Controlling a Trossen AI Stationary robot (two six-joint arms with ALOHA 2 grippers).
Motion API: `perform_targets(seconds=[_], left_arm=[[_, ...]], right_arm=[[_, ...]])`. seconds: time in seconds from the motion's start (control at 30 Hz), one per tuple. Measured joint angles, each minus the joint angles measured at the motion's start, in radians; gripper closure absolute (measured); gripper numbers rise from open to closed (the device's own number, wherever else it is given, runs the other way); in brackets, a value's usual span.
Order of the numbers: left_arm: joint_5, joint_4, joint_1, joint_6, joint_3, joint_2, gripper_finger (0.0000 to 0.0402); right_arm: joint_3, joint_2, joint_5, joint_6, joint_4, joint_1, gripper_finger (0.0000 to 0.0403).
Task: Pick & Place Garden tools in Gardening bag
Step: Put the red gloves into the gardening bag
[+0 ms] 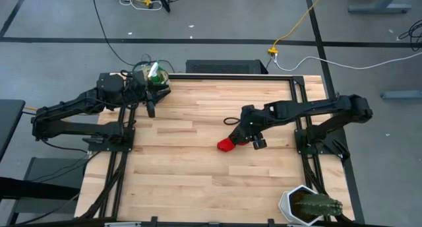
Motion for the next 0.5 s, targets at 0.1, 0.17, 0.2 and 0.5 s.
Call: perform_targets(seconds=[0.1, 0.17, 0.2, 0.5], left_arm=[[0.000, -0.015, 0.000, 0.000, 0.000, 0.000, 0.0287], [-0.003, -0.034, 0.000, 0.000, 0.000, 0.000, 0.0287], [-0.009, -0.041, 0.000, -0.001, 0.000, 0.000, 0.0287], [-0.016, -0.062, 0.000, -0.019, 0.000, 0.000, 0.0287]], right_arm=[[0.000, 0.034, 0.030, -0.069, -0.005, 0.000, 0.0195], [0.000, 0.059, 0.050, -0.118, -0.006, 0.000, 0.0195], [0.000, 0.071, 0.063, -0.139, -0.007, 0.000, 0.0195], [0.000, 0.160, 0.071, -0.227, -0.076, 0.000, 0.0195]])
